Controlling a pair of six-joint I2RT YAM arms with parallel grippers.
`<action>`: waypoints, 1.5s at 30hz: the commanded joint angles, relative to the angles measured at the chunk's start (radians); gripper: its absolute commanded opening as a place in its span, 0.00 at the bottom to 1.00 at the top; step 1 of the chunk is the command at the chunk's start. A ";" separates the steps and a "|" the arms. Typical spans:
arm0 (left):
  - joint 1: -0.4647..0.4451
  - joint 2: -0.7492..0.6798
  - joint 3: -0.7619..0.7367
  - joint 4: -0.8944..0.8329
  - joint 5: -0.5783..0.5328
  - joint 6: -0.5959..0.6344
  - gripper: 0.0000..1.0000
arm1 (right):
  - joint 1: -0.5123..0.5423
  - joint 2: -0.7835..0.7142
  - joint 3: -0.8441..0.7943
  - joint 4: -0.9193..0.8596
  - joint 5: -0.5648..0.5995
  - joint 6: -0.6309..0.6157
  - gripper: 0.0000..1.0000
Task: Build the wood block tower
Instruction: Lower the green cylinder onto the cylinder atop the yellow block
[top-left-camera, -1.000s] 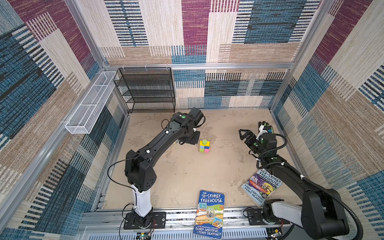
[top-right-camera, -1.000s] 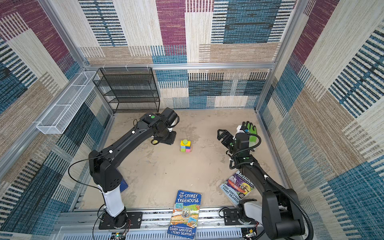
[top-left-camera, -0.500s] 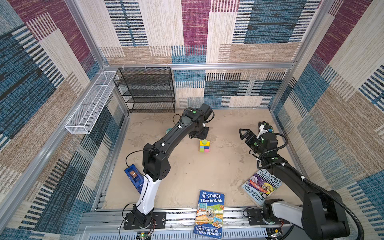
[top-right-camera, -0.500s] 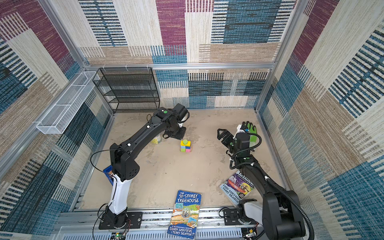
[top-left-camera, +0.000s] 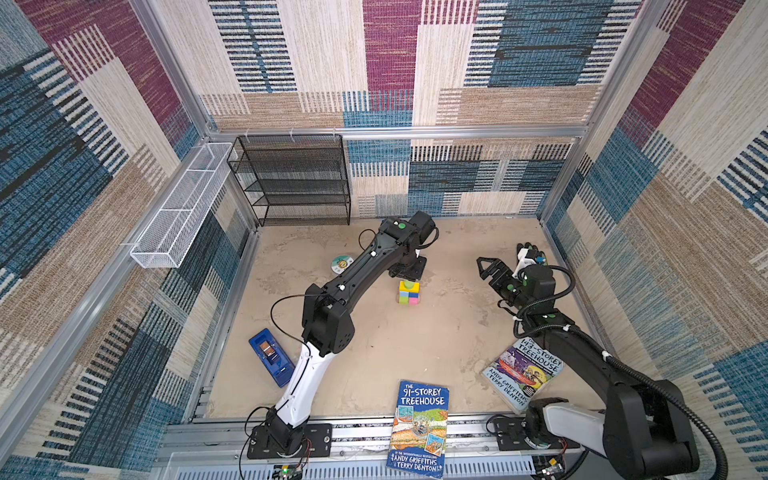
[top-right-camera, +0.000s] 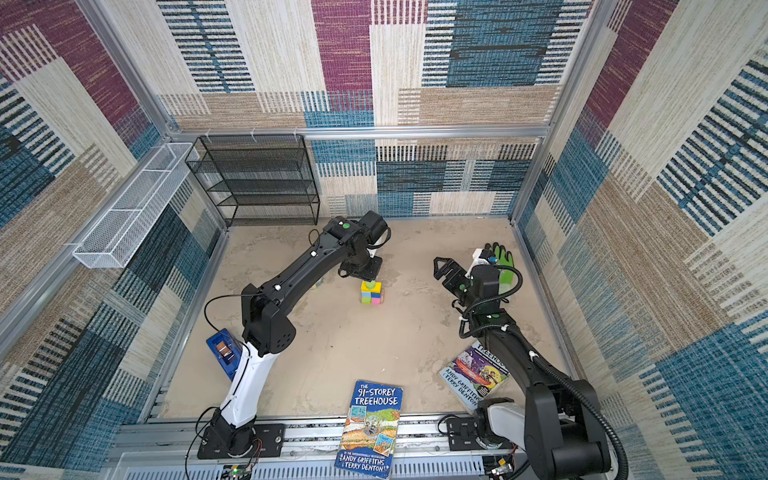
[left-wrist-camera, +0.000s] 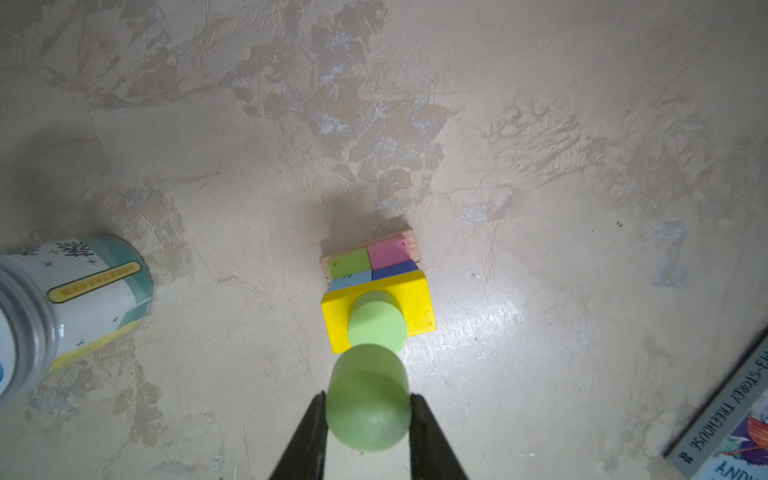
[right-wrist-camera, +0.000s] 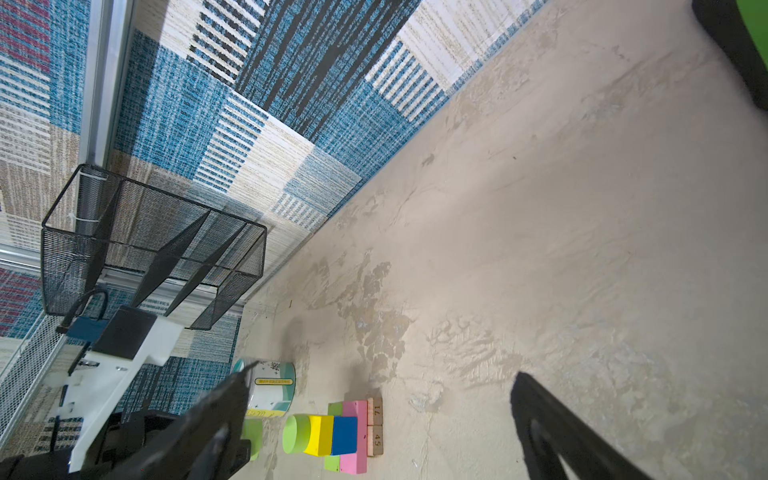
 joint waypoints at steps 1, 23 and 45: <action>-0.007 0.008 0.010 -0.027 -0.002 0.006 0.24 | 0.000 0.002 0.009 0.042 -0.015 -0.012 1.00; -0.020 0.058 0.039 -0.026 -0.050 -0.010 0.24 | 0.000 -0.002 0.007 0.039 -0.015 -0.018 1.00; -0.020 0.084 0.055 -0.026 -0.047 -0.017 0.28 | 0.000 -0.002 0.005 0.038 -0.014 -0.019 1.00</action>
